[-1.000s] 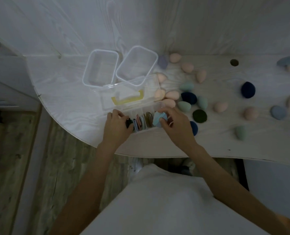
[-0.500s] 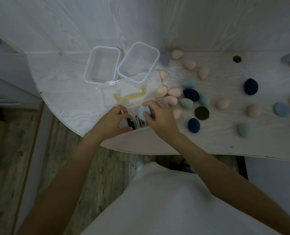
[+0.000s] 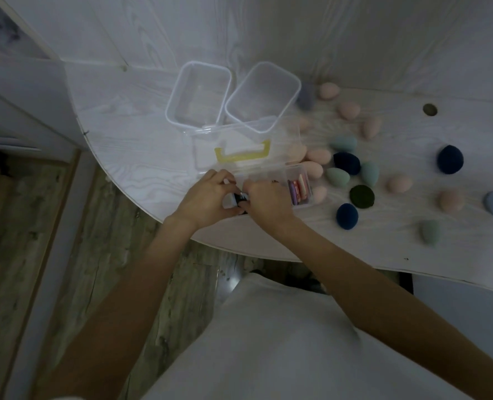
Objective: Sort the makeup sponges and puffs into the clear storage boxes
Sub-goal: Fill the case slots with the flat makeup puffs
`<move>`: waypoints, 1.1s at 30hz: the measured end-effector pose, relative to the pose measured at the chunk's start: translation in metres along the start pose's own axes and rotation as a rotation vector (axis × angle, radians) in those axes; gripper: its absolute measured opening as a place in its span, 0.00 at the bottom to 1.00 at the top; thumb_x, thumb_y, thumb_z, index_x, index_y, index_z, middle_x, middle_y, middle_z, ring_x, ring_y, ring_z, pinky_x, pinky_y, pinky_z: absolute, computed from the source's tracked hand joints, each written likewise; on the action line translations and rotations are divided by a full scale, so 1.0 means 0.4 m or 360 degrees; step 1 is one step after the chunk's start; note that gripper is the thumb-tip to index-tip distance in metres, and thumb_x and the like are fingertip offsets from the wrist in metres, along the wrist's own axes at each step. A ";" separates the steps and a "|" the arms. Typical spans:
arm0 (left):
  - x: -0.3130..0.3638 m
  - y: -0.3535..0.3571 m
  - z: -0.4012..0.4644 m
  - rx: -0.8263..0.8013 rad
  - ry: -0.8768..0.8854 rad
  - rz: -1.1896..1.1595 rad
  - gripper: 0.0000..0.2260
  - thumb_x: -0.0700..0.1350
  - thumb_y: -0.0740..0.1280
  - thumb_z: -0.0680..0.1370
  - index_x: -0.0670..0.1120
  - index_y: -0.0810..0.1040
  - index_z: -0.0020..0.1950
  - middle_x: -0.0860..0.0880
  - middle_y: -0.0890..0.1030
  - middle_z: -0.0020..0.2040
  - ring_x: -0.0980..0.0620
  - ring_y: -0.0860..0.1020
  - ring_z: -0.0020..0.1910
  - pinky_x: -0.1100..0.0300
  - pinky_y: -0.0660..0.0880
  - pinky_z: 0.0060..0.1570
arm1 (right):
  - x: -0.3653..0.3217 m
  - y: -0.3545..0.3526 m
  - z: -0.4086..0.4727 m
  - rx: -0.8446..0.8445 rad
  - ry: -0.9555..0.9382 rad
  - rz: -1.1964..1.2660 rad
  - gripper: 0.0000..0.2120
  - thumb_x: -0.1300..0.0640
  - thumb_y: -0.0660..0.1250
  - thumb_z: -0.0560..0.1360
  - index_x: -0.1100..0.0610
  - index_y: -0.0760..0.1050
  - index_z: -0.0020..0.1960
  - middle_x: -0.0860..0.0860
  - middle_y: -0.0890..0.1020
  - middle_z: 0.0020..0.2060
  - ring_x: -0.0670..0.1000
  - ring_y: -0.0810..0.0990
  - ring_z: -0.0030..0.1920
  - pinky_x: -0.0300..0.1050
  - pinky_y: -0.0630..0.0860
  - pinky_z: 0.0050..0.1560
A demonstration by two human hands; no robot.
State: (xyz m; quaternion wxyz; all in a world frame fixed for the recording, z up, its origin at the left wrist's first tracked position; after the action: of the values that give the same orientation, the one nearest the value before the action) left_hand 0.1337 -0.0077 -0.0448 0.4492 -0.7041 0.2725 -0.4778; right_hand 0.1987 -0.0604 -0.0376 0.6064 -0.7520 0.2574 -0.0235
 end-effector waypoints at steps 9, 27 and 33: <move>-0.005 -0.010 -0.001 0.0098 -0.0035 0.0130 0.17 0.55 0.75 0.67 0.48 0.83 0.51 0.47 0.76 0.54 0.44 0.71 0.50 0.51 0.70 0.48 | 0.004 -0.018 0.011 -0.0101 -0.0197 0.0000 0.13 0.54 0.67 0.74 0.57 0.79 0.57 0.56 0.72 0.54 0.56 0.73 0.54 0.50 0.74 0.45; 0.000 -0.017 0.017 -0.0062 -0.0355 0.0478 0.14 0.55 0.63 0.77 0.52 0.79 0.59 0.47 0.73 0.58 0.45 0.68 0.58 0.53 0.66 0.54 | -0.006 -0.009 -0.004 0.0039 -0.0337 -0.0072 0.13 0.57 0.58 0.78 0.60 0.80 0.52 0.56 0.74 0.50 0.56 0.73 0.50 0.47 0.69 0.37; 0.051 -0.067 -0.003 0.0356 -0.0208 0.0027 0.09 0.47 0.65 0.77 0.47 0.81 0.54 0.47 0.79 0.49 0.48 0.79 0.43 0.60 0.71 0.36 | 0.056 -0.091 -0.045 0.0317 -0.0323 0.0198 0.13 0.57 0.59 0.75 0.58 0.82 0.47 0.55 0.79 0.43 0.57 0.73 0.46 0.49 0.69 0.43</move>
State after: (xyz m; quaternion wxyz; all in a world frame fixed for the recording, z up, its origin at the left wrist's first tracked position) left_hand 0.1396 -0.0127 -0.0119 0.5456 -0.6770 0.1936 -0.4544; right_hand 0.2248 -0.0812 -0.0052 0.7012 -0.6692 0.2375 0.0647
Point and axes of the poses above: each hand's wrist, its own z-axis towards the middle knuckle, its own y-axis out of the palm, x = y × z, the point moved 9 cm from there along z, towards the middle knuckle
